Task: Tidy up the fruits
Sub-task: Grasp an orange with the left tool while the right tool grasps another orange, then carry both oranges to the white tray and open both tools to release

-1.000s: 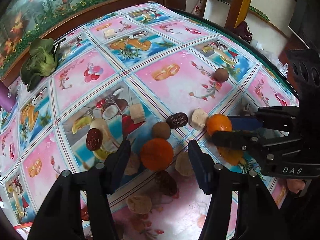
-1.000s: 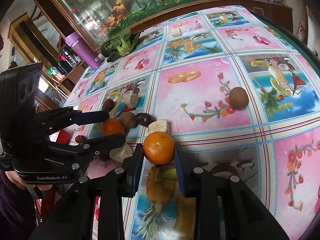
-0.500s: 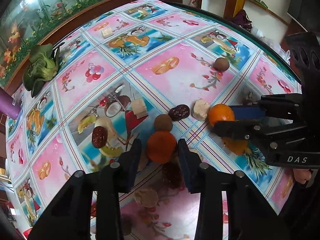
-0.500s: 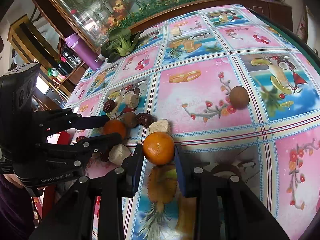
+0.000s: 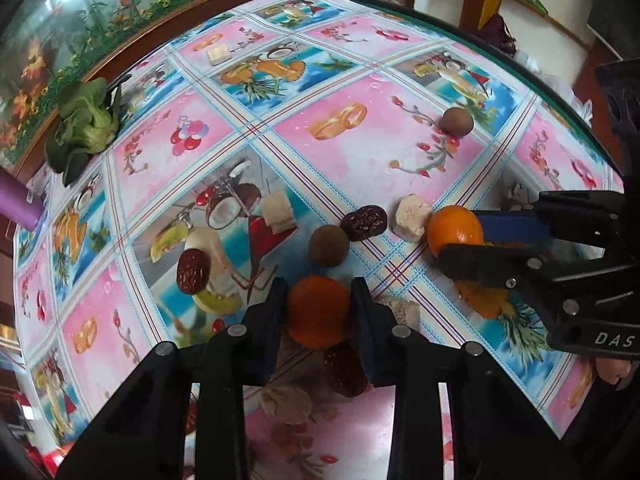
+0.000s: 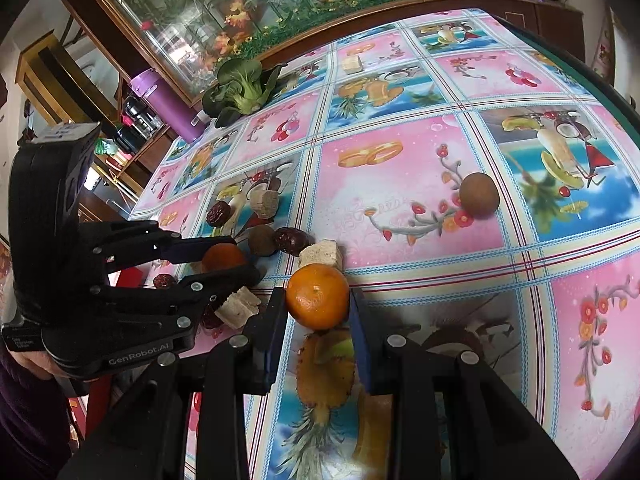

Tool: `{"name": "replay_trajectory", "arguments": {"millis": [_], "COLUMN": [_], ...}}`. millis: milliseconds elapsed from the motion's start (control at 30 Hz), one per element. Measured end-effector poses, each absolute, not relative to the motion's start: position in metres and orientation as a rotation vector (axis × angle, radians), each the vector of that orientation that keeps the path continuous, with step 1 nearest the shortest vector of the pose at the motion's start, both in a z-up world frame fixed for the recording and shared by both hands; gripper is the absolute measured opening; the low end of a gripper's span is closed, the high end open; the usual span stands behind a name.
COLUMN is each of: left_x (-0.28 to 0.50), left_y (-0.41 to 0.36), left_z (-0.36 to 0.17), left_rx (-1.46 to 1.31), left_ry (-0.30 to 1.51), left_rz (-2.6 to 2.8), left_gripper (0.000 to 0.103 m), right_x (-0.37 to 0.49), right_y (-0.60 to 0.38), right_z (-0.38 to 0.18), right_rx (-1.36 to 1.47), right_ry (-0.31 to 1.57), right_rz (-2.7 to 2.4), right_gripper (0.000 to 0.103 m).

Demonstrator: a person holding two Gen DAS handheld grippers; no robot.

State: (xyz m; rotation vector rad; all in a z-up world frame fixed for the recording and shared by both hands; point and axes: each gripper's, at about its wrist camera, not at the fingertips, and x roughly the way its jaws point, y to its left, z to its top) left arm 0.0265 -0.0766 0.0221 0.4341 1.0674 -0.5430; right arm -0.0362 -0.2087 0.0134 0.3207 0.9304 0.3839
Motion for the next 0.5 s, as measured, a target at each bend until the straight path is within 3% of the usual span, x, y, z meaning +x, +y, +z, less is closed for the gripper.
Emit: {"name": "replay_trajectory", "arguments": {"millis": [267,500], "left_x": [-0.035,-0.117], "left_y": [-0.033,0.052], "left_z": [0.075,0.098], "left_rx": [0.159,0.013], "left_ry": [0.87,0.764], "left_rz": [-0.466,-0.262], "left_gripper": [0.034,0.034], "right_x": [-0.049,-0.069], "right_y": [-0.198,-0.156], "right_z": [0.029,0.042], "right_rx": [0.25,0.148], "right_ry": [0.813,0.756], "right_rz": [0.396,0.439], "right_gripper": [0.03,0.03]}}
